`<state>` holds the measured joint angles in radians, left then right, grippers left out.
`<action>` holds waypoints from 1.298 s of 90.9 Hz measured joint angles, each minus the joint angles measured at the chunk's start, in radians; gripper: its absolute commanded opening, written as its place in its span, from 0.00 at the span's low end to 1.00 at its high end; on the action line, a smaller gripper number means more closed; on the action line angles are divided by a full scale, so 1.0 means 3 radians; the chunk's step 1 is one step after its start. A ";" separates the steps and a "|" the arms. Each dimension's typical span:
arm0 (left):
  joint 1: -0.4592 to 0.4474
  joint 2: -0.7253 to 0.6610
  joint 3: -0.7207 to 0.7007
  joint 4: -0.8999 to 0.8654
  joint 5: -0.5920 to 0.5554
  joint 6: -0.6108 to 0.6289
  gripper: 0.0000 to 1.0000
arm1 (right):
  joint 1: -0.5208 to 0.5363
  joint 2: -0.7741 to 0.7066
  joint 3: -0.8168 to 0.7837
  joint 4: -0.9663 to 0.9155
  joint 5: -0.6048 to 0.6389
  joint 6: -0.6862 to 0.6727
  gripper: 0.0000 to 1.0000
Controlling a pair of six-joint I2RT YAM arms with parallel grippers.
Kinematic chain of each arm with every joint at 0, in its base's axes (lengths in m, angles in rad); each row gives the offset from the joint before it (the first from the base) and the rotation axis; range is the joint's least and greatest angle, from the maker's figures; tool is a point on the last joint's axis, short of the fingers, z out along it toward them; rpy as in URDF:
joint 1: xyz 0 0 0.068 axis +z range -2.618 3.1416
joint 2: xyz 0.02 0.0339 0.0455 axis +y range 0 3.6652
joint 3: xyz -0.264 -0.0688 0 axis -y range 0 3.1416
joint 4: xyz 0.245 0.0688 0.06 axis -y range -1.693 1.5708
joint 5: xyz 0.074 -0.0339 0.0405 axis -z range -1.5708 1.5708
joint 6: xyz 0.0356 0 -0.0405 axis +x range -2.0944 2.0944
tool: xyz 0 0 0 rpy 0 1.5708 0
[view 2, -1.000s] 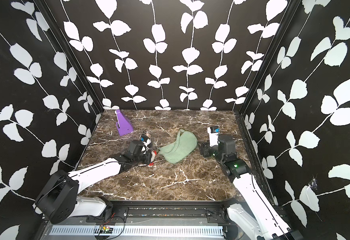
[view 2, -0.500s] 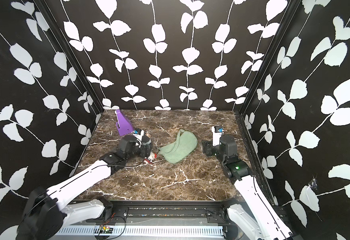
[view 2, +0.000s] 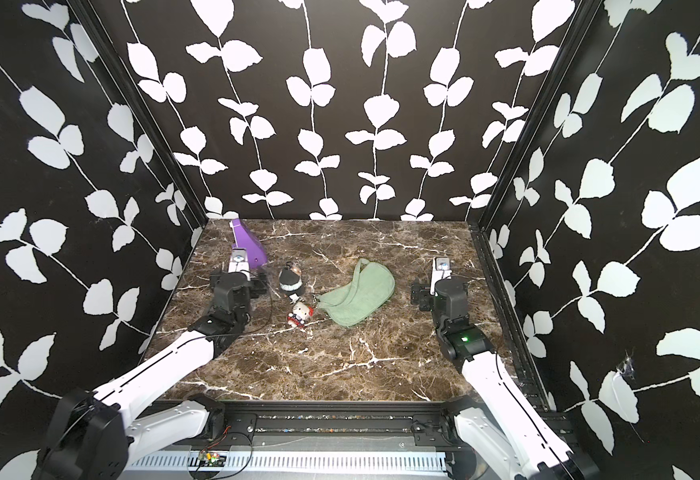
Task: Remove the decoration from the bag
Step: Place the decoration item at the center of the board, then reset both arms
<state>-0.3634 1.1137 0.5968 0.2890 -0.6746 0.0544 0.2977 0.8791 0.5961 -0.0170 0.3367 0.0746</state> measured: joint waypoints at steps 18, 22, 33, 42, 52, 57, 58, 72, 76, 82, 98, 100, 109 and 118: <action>0.0420 0.0253 -0.0315 0.0587 -0.0024 0.0064 0.98 | -0.0146 0.0404 -0.0392 0.0835 0.0153 -0.0289 0.98; 0.0451 0.0352 -0.0409 0.0693 0.0008 0.0070 0.98 | -0.0197 0.0567 -0.0409 0.0994 0.0182 -0.0310 0.99; 0.0488 0.0626 -0.0651 0.0966 0.0111 0.0113 0.98 | -0.0282 0.0999 -0.0539 0.1542 0.0220 -0.0399 0.99; 0.0511 0.0802 -0.0777 0.1264 0.0175 0.0173 0.98 | -0.0343 0.1303 -0.0596 0.1792 0.0212 -0.0439 0.98; 0.0546 0.0991 -0.0776 0.1466 0.0281 0.0207 0.98 | -0.0443 0.1546 -0.0600 0.2013 0.0158 -0.0434 0.99; 0.0576 0.1026 -0.0777 0.1540 0.0357 0.0206 0.98 | -0.0507 0.1624 -0.0619 0.2154 0.0104 -0.0425 0.99; 0.0586 0.1038 -0.0777 0.1573 0.0370 0.0202 0.98 | -0.0523 0.1638 -0.0624 0.2185 0.0090 -0.0422 0.99; 0.0680 0.1249 -0.0785 0.1916 0.0562 0.0181 0.99 | -0.0654 0.1933 -0.0801 0.2707 -0.0086 -0.0388 0.99; 0.0694 0.1258 -0.0785 0.1930 0.0605 0.0178 0.98 | -0.0670 0.2036 -0.0857 0.2834 -0.0140 -0.0387 0.99; 0.0694 0.1268 -0.0785 0.1998 0.0642 0.0178 0.98 | -0.0674 0.2168 -0.0902 0.2973 -0.0209 -0.0387 0.98; 0.0694 0.1269 -0.0790 0.2078 0.0729 0.0177 0.98 | -0.0675 0.2192 -0.0866 0.3051 -0.0276 -0.0373 0.98; 0.0694 0.1269 -0.0791 0.2080 0.0740 0.0178 0.98 | -0.0675 0.2192 -0.0851 0.3051 -0.0276 -0.0361 0.99; 0.0694 0.1269 -0.0815 0.2144 0.0804 0.0182 0.99 | -0.0690 0.2192 -0.0796 0.3062 -0.0275 -0.0347 0.99; 0.0694 0.1280 -0.0821 0.2185 0.0843 0.0184 0.98 | -0.0690 0.2192 -0.0790 0.3056 -0.0275 -0.0342 0.98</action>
<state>-0.1551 1.4979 0.3504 0.9443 -0.4217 0.1097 0.0906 1.5368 0.3592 0.8997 0.2543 -0.0280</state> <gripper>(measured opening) 0.985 0.985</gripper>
